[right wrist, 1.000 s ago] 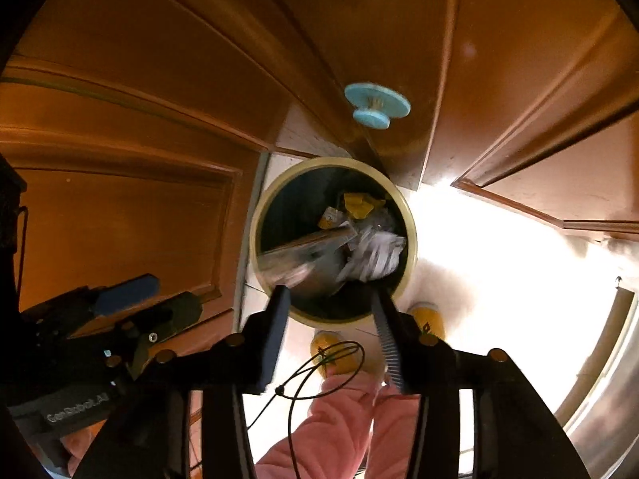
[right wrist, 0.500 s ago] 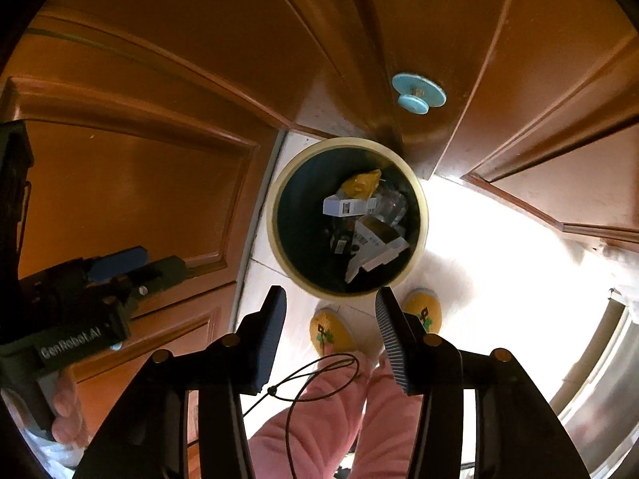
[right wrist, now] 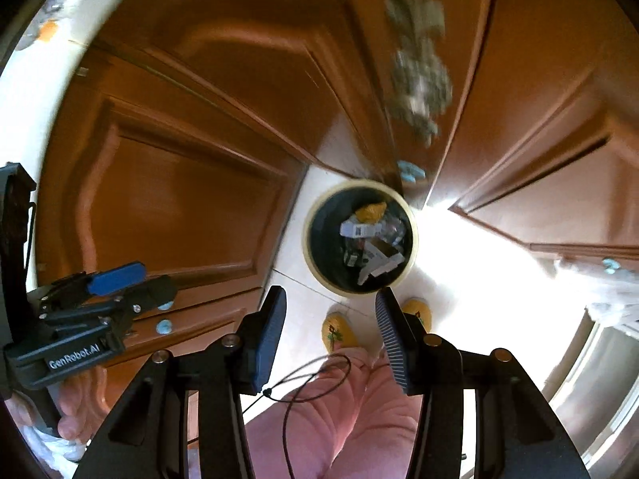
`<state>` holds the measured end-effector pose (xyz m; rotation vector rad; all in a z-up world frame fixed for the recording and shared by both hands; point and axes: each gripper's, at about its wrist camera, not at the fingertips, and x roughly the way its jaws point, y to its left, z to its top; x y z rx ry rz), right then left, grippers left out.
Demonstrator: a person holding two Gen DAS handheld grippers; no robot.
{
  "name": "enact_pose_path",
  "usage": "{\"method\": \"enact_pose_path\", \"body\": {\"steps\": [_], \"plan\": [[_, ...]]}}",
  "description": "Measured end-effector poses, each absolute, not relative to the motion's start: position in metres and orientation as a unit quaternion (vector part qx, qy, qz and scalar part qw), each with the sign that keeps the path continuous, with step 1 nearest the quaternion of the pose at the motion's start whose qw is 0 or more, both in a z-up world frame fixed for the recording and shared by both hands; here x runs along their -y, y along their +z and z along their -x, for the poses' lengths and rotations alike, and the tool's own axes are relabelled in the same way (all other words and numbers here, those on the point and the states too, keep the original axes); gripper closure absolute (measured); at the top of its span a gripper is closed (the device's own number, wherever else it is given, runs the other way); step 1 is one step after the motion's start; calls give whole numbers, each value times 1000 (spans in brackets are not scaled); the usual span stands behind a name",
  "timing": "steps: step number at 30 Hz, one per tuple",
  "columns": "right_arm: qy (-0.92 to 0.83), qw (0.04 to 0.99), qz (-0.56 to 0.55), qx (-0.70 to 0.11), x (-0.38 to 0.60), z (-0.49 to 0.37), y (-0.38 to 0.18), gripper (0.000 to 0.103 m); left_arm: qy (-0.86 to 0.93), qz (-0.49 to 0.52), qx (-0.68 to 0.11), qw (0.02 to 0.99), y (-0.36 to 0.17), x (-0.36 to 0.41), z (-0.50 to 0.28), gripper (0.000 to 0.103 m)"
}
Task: Collect trash
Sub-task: 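Raise both tools back toward the counter corner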
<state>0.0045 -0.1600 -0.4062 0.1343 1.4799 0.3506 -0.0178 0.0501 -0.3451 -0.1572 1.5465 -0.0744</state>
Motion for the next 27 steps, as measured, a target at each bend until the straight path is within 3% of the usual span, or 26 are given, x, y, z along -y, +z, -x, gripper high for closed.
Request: {"method": "enact_pose_path", "body": {"steps": [16,27], "plan": [[172,786,-58,-591,134,27,-251,45,-78,17,-588,805,-177,-44,15,49],[154,856,-31,-493,120,19,-151,45,-99,-35,-496,862,-79,-51,-18,49]]}}
